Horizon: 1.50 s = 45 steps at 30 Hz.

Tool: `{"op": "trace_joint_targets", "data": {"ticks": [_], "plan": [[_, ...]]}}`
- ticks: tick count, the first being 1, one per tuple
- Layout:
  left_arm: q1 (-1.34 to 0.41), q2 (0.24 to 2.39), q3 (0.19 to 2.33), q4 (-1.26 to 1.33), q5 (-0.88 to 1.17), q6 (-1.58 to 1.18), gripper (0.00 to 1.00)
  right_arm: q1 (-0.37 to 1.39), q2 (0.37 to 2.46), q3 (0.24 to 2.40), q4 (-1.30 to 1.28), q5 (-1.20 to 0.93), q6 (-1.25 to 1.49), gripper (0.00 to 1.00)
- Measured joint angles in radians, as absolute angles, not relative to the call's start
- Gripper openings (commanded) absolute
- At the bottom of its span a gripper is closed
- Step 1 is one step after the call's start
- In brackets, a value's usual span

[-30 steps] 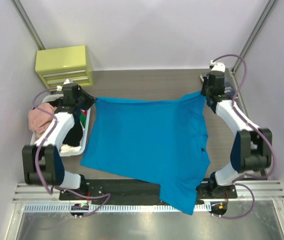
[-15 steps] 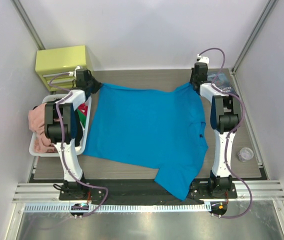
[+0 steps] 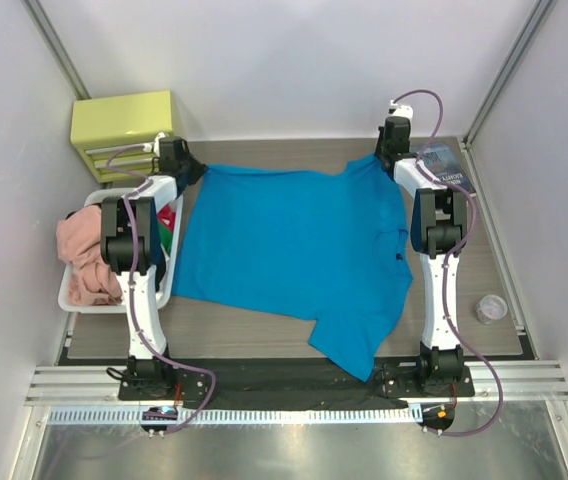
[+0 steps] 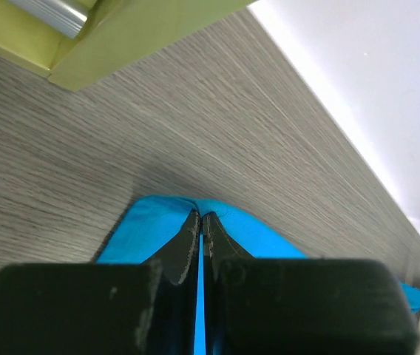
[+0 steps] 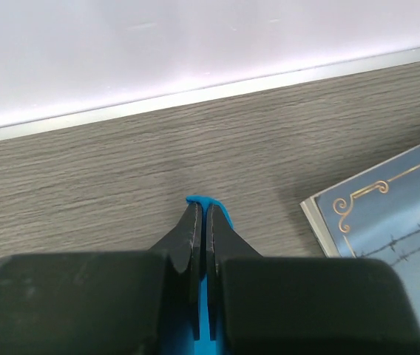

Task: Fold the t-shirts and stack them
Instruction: Fold the flattened tshirt in 1/3 of the way

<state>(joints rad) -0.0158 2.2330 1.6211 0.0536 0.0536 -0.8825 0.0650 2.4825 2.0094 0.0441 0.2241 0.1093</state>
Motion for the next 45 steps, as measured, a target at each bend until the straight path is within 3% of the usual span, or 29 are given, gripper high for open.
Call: {"op": "trace_joint_targets", "data": {"ticks": [45], "plan": [[-0.020,2.257,1.683,0.017,0.046,-0.847,0.00,0.065,2.539,2.070,0.019,0.194,0.161,0.01]]}}
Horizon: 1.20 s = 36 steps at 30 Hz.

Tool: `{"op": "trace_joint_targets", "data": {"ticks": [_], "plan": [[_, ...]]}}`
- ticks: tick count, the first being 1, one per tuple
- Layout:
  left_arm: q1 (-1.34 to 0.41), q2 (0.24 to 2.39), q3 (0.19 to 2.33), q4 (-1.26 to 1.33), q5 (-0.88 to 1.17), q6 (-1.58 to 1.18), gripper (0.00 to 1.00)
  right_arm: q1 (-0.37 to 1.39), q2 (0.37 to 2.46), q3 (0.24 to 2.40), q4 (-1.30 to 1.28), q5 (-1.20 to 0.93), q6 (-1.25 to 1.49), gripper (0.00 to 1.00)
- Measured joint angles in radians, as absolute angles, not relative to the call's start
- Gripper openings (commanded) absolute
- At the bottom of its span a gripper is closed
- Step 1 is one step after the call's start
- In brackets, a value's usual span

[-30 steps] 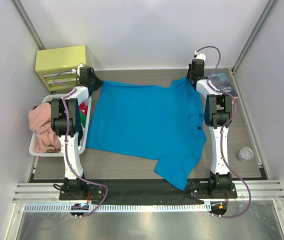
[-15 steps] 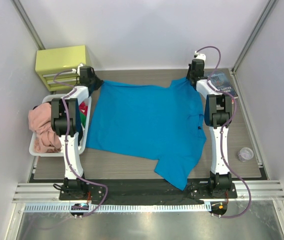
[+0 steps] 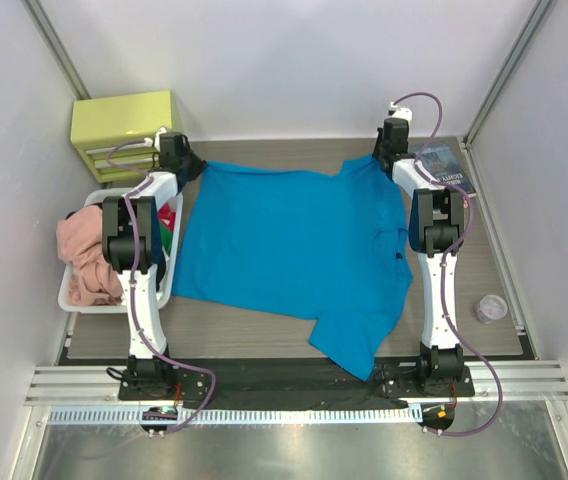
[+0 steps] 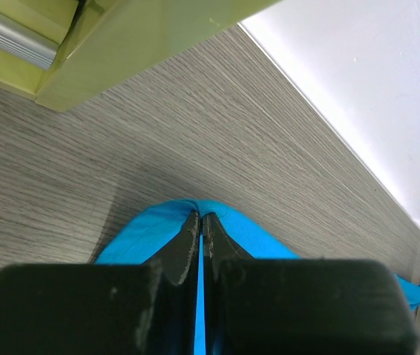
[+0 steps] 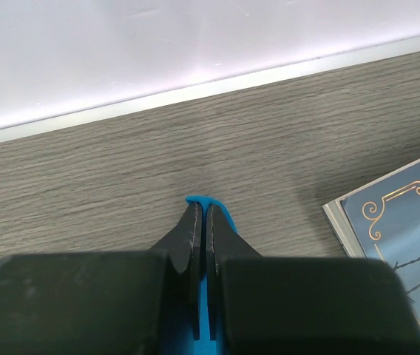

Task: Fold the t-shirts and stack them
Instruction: Fold the flattened tshirt in 1/3 of the way

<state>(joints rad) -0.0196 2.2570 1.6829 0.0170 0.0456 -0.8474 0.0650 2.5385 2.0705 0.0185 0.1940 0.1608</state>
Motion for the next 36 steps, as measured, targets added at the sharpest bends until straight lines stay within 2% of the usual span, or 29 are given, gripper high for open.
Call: {"op": "trace_joint_targets", "data": {"ticks": [13,19,36], "plan": [[-0.019,2.264,1.703,-0.009,0.093,-0.857,0.00,0.065,2.517,2.008,0.020,0.188,0.164,0.01],[-0.017,2.264,1.724,-0.057,0.114,-0.862,0.00,0.065,2.422,1.927,0.035,0.188,0.164,0.01],[-0.020,2.264,1.771,-0.144,0.125,-0.928,0.00,0.065,2.374,1.903,0.055,0.176,0.164,0.01]]}}
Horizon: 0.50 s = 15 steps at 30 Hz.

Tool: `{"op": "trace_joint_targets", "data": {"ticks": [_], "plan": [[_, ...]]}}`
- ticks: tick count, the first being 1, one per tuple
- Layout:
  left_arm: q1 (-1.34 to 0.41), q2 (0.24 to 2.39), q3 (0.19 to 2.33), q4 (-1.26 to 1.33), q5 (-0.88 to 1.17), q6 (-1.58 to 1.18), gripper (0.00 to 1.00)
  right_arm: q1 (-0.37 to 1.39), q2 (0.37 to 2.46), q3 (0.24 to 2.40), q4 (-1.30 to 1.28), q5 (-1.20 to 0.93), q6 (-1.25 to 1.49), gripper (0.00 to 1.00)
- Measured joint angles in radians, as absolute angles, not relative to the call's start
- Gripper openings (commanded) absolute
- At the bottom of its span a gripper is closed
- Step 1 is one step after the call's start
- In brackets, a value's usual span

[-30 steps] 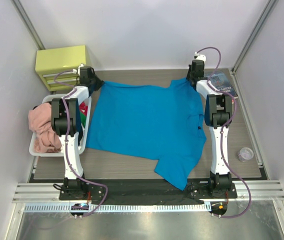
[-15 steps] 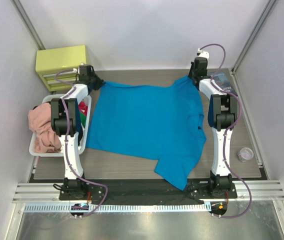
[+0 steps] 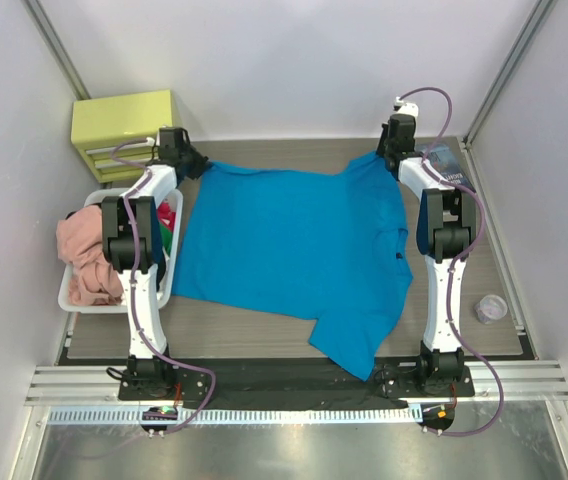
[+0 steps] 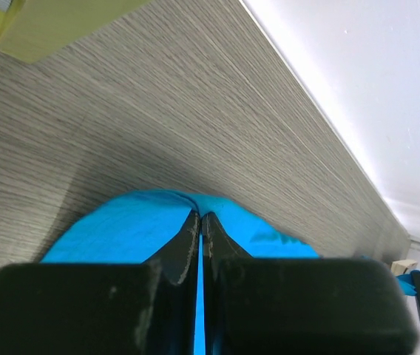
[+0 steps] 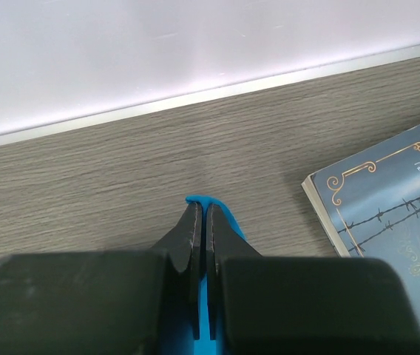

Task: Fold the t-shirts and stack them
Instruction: Fold the flattened tshirt in 1/3 of the way

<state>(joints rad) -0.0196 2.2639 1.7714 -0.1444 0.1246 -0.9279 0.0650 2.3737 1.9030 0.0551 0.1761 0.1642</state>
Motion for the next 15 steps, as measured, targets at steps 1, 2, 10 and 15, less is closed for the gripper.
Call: {"op": "trace_joint_targets", "data": {"ticks": [1,2,10,15], "plan": [[-0.020,2.264,1.773,-0.147,0.125,-0.934,0.00,0.065,2.374,1.903,0.053,0.175,0.164,0.01],[-0.020,2.264,1.775,-0.149,0.125,-0.936,0.00,0.065,2.374,1.903,0.051,0.175,0.165,0.01],[-0.027,2.271,1.805,-0.193,0.109,-0.971,0.00,0.065,2.374,1.903,0.051,0.164,0.173,0.01],[-0.028,2.276,1.830,-0.233,0.098,-1.011,0.00,0.065,2.374,1.904,0.045,0.160,0.189,0.01]]}}
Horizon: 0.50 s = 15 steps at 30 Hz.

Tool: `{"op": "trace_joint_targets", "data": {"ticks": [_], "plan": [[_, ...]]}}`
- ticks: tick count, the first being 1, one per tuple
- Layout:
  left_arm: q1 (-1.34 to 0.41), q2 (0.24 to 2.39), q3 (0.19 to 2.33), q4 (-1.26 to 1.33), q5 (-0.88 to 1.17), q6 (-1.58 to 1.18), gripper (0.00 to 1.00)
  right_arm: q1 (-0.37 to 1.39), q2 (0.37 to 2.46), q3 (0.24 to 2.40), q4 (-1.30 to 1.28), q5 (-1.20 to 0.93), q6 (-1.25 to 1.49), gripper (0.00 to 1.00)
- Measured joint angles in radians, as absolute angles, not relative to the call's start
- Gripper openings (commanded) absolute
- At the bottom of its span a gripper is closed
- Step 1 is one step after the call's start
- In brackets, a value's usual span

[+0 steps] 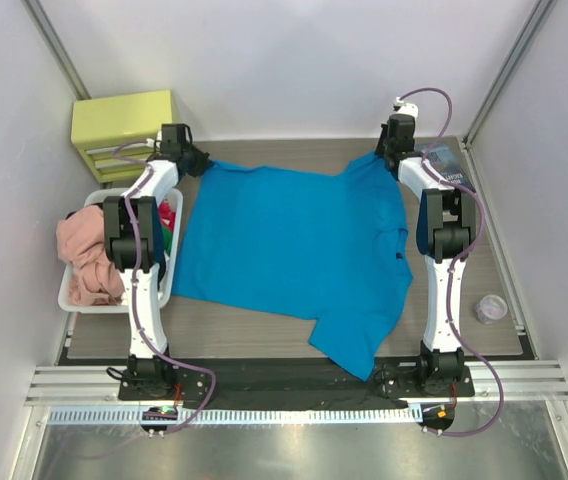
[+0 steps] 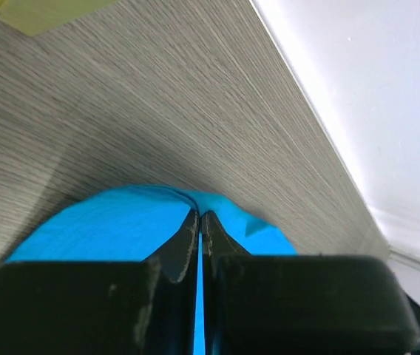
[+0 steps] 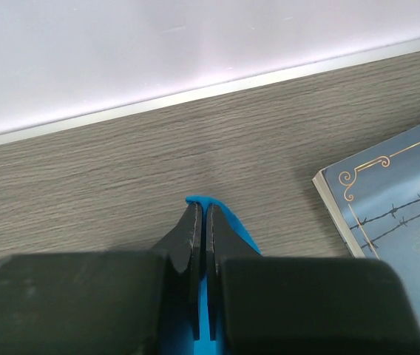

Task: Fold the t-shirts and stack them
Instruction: Fold the flattened tshirt in 1/3 of the way

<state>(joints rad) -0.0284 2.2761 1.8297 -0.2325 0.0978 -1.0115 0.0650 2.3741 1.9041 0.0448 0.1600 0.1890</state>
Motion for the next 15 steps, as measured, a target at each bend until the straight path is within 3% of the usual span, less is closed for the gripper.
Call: {"op": "trace_joint_targets", "data": {"ticks": [9,15], "plan": [[-0.023,2.288,1.880,-0.287,0.161,-1.039,0.00,0.065,2.369,1.898,0.030,0.146,0.197,0.01],[0.008,2.266,1.860,-0.300,0.273,-0.958,0.00,0.065,2.257,1.770,0.025,0.143,0.182,0.01]]}}
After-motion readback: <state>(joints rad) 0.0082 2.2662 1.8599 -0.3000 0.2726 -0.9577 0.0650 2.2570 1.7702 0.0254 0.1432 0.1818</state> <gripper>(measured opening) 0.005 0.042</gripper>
